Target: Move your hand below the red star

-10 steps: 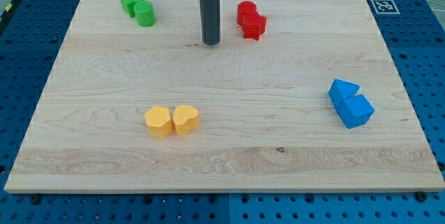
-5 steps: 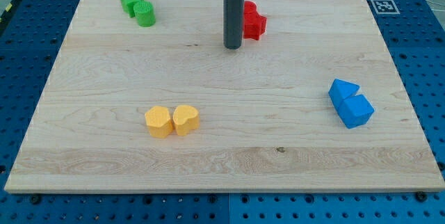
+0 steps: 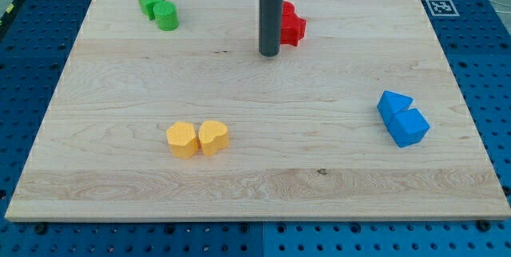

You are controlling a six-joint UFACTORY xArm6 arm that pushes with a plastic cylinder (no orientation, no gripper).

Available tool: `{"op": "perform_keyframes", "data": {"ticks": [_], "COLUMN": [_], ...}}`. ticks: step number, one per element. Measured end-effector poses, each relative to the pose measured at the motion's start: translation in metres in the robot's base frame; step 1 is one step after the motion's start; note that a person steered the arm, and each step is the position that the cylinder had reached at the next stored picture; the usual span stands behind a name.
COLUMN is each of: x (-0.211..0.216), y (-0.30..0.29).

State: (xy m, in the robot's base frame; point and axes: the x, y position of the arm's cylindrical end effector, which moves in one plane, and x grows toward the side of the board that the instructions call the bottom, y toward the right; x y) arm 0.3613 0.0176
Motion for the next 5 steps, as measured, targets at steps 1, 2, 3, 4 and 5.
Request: {"op": "perform_keyframes", "data": {"ticks": [1,2,3,4,5], "x": [0.0,0.0,0.0,0.0,0.0], "y": [0.0002,0.0005,0.0005,0.0005,0.002]}}
